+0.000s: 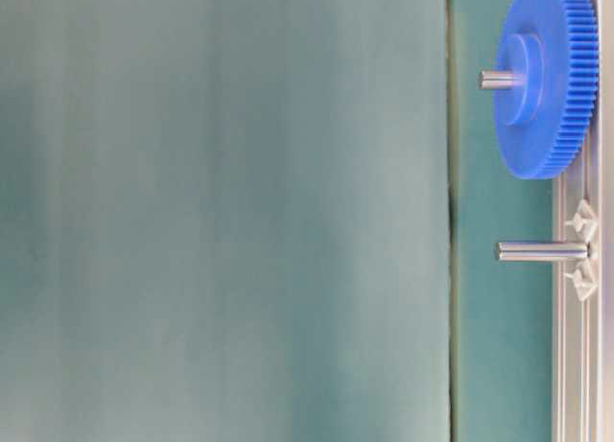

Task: Find the location of the shaft and insert the small gear.
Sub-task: 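Move the left gripper toward the small blue gear on the table, then close the left gripper on the small blue gear's hub, then lift the small blue gear and carry it toward the empty shaft, then align the gear's bore with the empty shaft beside the large gear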

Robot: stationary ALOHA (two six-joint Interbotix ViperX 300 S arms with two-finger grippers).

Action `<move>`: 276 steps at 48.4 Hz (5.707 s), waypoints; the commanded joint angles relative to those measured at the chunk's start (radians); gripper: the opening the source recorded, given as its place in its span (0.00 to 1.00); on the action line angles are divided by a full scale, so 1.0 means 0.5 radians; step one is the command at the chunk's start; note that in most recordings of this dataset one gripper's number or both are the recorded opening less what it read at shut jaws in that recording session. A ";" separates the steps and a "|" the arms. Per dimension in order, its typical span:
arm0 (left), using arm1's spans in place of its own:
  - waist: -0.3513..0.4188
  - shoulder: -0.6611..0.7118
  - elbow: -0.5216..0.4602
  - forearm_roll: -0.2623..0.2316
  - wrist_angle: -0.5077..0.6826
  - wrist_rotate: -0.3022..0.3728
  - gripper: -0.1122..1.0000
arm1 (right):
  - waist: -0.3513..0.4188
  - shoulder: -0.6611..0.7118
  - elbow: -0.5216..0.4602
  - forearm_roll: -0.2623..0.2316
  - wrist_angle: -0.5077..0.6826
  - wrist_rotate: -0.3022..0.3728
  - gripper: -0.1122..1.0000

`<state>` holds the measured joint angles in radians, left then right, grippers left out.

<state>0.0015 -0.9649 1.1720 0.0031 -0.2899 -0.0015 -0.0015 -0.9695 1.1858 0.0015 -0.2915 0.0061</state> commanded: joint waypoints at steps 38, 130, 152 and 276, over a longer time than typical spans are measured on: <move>-0.199 1.028 -0.758 0.025 0.853 -0.098 0.10 | -0.049 0.304 -0.230 0.086 1.022 0.034 0.15; -0.288 2.233 -1.298 0.025 1.074 -0.107 0.93 | -0.055 0.592 -0.255 0.074 1.187 0.089 0.15; -0.288 2.224 -1.301 0.025 1.077 -0.160 0.86 | -0.058 0.589 -0.230 0.077 1.129 0.095 0.15; 0.163 2.016 -1.657 0.031 1.531 0.341 0.69 | -0.058 0.325 -0.110 0.080 1.114 0.181 0.15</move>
<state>0.0874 0.0460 0.3835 0.0169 0.4878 0.1672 -0.0291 -0.8023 1.1367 0.0399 0.2715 0.0813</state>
